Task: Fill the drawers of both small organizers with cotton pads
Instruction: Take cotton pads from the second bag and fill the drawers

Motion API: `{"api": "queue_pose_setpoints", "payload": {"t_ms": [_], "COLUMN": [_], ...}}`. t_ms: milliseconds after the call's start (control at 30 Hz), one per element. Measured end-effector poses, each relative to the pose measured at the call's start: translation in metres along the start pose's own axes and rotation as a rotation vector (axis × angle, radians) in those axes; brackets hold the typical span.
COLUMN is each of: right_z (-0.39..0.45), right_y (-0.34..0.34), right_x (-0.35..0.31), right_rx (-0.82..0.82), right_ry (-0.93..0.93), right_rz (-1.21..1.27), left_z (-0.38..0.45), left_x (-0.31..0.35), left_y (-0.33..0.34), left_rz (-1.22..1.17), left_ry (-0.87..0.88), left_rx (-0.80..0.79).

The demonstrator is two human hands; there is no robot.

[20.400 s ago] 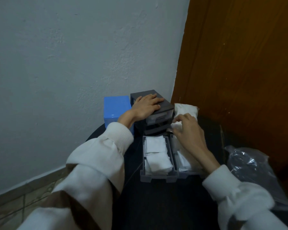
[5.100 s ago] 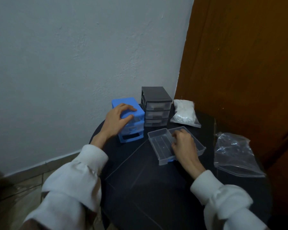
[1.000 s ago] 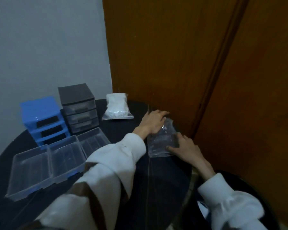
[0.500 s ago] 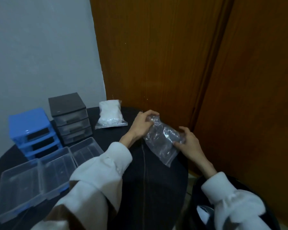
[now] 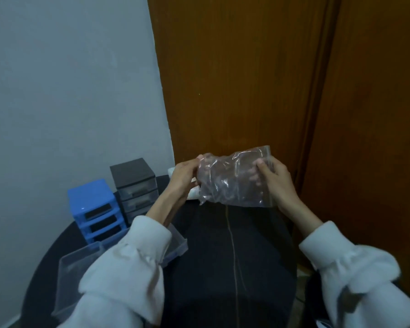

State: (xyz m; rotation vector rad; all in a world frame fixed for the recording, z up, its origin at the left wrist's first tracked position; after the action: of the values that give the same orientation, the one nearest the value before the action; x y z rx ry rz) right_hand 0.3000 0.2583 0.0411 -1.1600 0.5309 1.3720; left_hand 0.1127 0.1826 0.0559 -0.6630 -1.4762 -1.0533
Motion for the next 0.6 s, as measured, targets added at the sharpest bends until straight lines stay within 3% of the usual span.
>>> {"api": "queue_pose_setpoints", "payload": {"t_ms": [67, 167, 233, 300, 367, 433, 500, 600], "right_z": [0.001, 0.006, 0.007, 0.009, 0.012, 0.015, 0.017, 0.016], "right_y": [0.001, -0.004, -0.004, -0.002, -0.004, -0.009, -0.014, -0.016], "right_x": [-0.003, -0.005, -0.007, -0.009, -0.011, -0.010, -0.007, -0.004], "right_rx": [0.051, 0.147, 0.161, 0.196, 0.241, 0.276, 0.300, 0.306], "right_ry": [-0.017, -0.040, -0.055, -0.049, -0.017, 0.011, 0.023, 0.009], "right_rz": [-0.020, -0.100, -0.118, -0.087, -0.019, 0.011, -0.003, -0.067], "left_z": [-0.002, -0.004, -0.008, -0.012, -0.015, -0.021, -0.025, -0.021], "left_x": [0.008, 0.017, 0.023, 0.025, 0.025, 0.021, 0.012, 0.008], "left_y": [-0.005, -0.018, -0.020, -0.013, -0.008, -0.008, -0.011, -0.015], "left_rz": [-0.005, 0.101, 0.173, 0.117, 0.000, 0.083, 0.222, 0.178], "left_ry": [0.088, 0.373, 0.482, 0.432, 0.257, 0.166, 0.203, 0.273], "left_rx": [0.044, 0.331, 0.376, 0.277, 0.165, 0.043, -0.063, -0.034]}}
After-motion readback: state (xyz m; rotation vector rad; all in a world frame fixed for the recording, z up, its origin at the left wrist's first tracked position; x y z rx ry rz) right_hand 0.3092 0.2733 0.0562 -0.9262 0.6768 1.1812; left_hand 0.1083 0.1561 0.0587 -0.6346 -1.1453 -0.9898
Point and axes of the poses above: each hand's wrist, its own z-axis towards the middle knuckle, its own y-axis out of the palm, x = y × z, the point moved 1 cm from there along z, towards the middle knuckle, and after that the axes turned 13 degrees about -z, right-handed, at the moved point
